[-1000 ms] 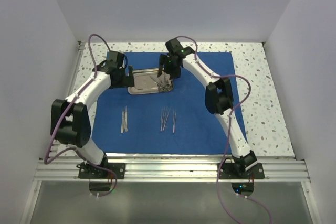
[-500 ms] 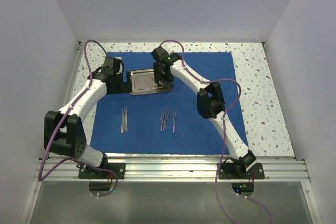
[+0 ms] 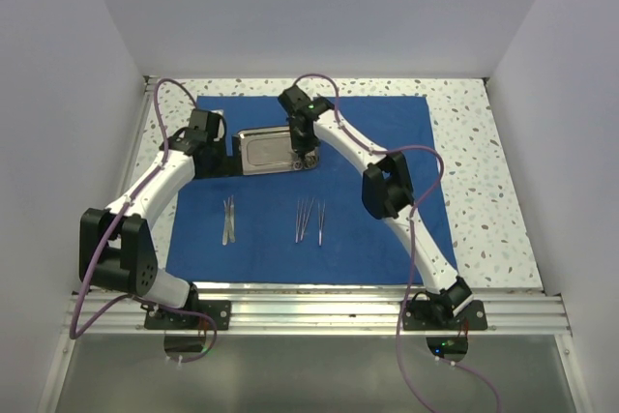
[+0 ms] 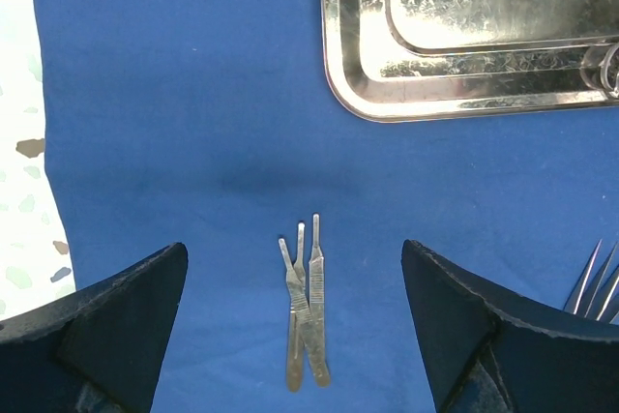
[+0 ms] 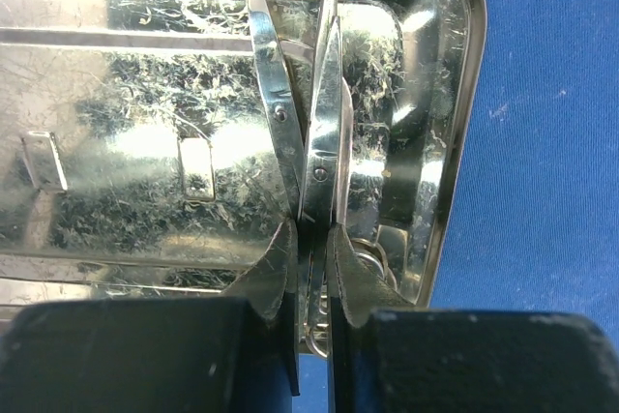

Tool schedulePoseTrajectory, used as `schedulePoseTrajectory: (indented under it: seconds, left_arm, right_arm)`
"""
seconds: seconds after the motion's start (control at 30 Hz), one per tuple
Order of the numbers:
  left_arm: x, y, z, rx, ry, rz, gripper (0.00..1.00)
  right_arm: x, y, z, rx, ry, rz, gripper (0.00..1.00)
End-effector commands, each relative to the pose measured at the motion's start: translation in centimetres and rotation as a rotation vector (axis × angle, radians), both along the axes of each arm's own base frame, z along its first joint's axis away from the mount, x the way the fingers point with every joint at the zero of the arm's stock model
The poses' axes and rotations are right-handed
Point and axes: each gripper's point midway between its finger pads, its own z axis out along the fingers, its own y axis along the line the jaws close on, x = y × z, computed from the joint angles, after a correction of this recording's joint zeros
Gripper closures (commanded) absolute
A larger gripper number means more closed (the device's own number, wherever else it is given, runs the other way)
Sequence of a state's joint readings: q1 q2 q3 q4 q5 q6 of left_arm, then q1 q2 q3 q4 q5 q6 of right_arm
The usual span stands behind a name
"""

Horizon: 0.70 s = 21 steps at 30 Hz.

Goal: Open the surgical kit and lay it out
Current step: Adjust the medical item in the container.

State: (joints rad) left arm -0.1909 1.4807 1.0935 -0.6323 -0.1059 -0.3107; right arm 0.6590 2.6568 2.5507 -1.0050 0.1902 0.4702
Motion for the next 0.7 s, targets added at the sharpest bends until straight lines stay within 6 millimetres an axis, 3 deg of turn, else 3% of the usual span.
schedulePoseTrajectory:
  seconds: [0.0,0.17,0.3,0.43,0.67]
  left_arm:
    - [0.5,-0.2,0.9,-0.018,-0.043,-0.015,0.05]
    - [0.9,-0.3,0.8,-0.021,-0.043,-0.015,0.05]
    - [1.4,-0.5,0.9,-0.028,-0.048,-0.012,0.05]
    - [2.0,-0.5,0.9,-0.026,-0.049,-0.010,0.05]
    - [2.9,-0.5,1.1,-0.016,-0.050,-0.011,0.06]
  right_arm:
    - [-0.9,0.0,-0.9,0.026,0.060,0.006,1.00]
    - [1.2,1.3,7.6,0.171,-0.099,0.005,1.00]
    - [1.4,1.1,11.5,0.212,-0.158,0.008,1.00]
    - [1.0,0.1,13.2,0.226,-0.161,0.004,1.00]
    - [-0.2,-2.9,13.1,0.179,-0.121,-0.012,1.00]
